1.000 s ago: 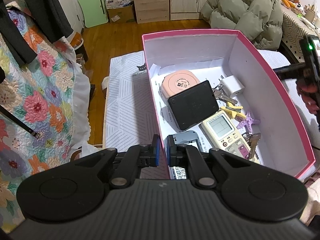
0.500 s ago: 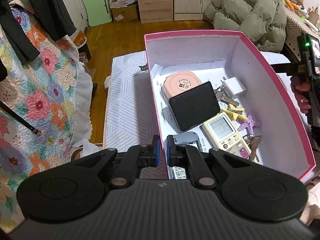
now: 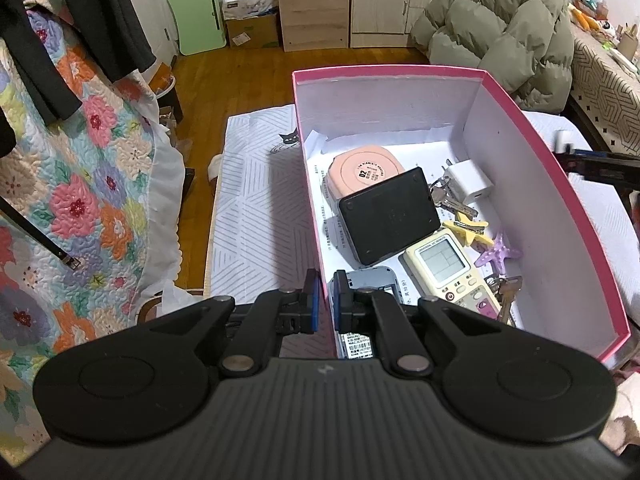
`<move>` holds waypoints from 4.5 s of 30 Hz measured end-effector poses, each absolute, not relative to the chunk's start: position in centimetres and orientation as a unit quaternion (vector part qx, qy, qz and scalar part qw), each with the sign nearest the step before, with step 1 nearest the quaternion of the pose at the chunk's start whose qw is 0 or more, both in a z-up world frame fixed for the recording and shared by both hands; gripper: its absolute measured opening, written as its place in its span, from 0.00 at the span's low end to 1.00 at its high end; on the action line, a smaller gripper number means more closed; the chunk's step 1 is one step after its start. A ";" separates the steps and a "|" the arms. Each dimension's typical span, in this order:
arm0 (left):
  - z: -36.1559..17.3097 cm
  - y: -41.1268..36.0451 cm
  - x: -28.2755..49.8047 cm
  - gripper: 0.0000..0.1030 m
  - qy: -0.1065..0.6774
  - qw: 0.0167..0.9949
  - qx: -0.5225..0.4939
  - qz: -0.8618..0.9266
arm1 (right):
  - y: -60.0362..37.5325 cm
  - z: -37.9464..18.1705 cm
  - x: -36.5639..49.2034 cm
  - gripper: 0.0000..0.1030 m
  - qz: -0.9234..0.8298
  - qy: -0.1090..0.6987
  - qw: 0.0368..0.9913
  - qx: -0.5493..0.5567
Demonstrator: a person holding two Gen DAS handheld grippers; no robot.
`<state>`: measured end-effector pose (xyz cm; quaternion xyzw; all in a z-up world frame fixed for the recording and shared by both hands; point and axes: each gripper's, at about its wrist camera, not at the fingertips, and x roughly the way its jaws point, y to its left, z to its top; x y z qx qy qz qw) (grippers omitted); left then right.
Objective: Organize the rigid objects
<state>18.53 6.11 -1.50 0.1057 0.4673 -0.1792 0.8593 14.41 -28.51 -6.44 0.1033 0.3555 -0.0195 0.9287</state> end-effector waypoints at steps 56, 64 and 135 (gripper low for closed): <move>-1.5 7.7 18.4 0.05 0.465 0.867 0.043 -0.174 | -23.1 1.5 8.8 0.72 0.072 0.331 0.939 0.051; 0.3 8.5 17.1 0.06 0.449 0.879 0.023 -0.161 | -24.1 1.4 7.1 0.73 0.070 0.324 0.941 0.068; 1.3 -0.9 -1.8 0.92 0.337 0.934 0.066 -0.102 | -21.0 2.9 -8.2 0.96 -0.086 0.251 0.964 -0.020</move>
